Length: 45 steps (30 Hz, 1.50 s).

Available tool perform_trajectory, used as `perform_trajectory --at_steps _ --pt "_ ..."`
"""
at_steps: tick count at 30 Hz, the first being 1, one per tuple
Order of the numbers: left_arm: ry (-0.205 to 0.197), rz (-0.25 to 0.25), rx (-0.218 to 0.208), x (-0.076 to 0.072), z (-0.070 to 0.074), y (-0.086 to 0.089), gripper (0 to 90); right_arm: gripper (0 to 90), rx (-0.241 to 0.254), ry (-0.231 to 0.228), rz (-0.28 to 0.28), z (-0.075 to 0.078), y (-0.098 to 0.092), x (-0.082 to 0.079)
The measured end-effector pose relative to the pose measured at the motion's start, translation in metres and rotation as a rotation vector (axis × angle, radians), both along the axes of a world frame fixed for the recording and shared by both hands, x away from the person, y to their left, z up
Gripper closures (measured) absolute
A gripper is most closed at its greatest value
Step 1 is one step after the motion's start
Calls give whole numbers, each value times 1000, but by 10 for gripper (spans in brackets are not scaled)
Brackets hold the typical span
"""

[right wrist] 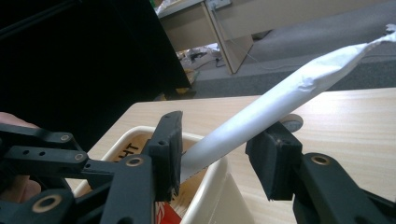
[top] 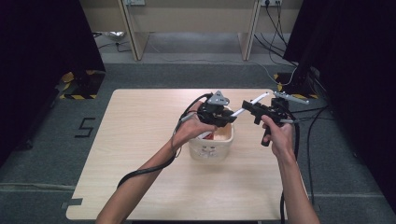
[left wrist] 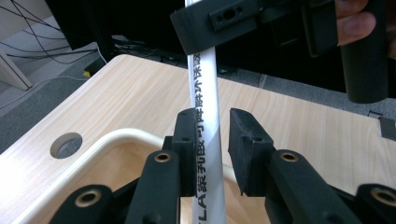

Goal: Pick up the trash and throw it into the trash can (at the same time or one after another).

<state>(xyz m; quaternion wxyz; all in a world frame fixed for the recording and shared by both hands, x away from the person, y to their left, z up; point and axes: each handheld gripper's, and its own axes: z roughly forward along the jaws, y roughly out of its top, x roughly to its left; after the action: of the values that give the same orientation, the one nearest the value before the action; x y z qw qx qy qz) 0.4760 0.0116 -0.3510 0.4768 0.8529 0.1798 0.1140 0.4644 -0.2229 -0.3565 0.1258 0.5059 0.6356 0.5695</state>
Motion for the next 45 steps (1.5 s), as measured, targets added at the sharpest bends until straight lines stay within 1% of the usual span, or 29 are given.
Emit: perform_trajectory --at_steps 2,3,4,8,10,13,14,15,16,17,19,20,21,22,23,24,25,26,27,28,29,32,34,37,40,41,42,43,45 --pt "3 1 8 -1 0 0 688 572 -4 -4 4 0 1 0" --pt "10 6 6 -1 0 0 608 630 -24 -20 7 0 3 -1" --pt "29 11 1 -2 2 0 596 634 -23 -23 7 0 4 -1" --pt "27 15 5 -5 4 1 590 643 -23 -41 24 0 7 -3" --pt "34 26 -3 -6 6 3 552 643 -31 -50 33 1 9 -4" --pt "23 33 -7 -12 11 9 528 625 -39 -60 52 2 12 -8" --pt "22 38 -7 -14 13 11 512 607 -56 -64 57 3 11 -10" --pt "19 40 -5 -16 15 14 512 607 -56 -64 57 3 11 -10" --pt "19 42 -1 -18 17 17 501 591 -85 -70 47 4 9 -13" --pt "19 46 0 -20 18 20 495 586 -95 -71 43 3 7 -14" --pt "26 58 2 -23 19 26 484 578 -104 -71 41 3 5 -15" --pt "30 67 -2 -24 19 29 461 553 -125 -62 39 1 2 -18" --pt "35 71 0 -25 19 32 461 553 -125 -62 39 1 2 -18" --pt "41 75 1 -26 19 35 451 539 -144 -59 36 0 1 -19" --pt "47 82 -4 -28 19 37 419 495 -180 -58 34 -3 0 -22" --pt "56 83 -10 -29 19 41 419 495 -180 -58 34 -3 0 -22" --pt "66 85 -23 -31 19 44 400 441 -219 -59 28 -6 -2 -26" --pt "64 88 -28 -33 19 47 397 423 -235 -60 23 -8 -4 -28" --pt "58 93 -28 -35 19 51 397 423 -235 -60 23 -8 -4 -28" --pt "58 97 -31 -37 19 54 382 362 -276 -58 14 -12 -5 -33" --pt "58 103 -36 -38 18 57 382 362 -276 -58 14 -12 -5 -33" --pt "48 122 -38 -46 14 70 358 276 -359 -56 -2 -22 -7 -44" --pt "49 126 -39 -48 13 73 354 257 -370 -58 -2 -25 -7 -47" --pt "57 133 -46 -53 8 81 336 214 -390 -38 6 -36 -8 -56" --pt "61 140 -55 -57 4 87 327 207 -404 -27 5 -42 -8 -59" --pt "60 142 -51 -59 4 90 320 199 -424 -24 1 -48 -7 -62" --pt "55 147 -54 -60 2 92 320 199 -424 -24 1 -48 -7 -62" --pt "61 146 -60 -62 2 94 318 182 -441 -20 4 -53 -5 -66" --pt "62 150 -58 -64 0 101 315 180 -452 -16 7 -58 -4 -69"
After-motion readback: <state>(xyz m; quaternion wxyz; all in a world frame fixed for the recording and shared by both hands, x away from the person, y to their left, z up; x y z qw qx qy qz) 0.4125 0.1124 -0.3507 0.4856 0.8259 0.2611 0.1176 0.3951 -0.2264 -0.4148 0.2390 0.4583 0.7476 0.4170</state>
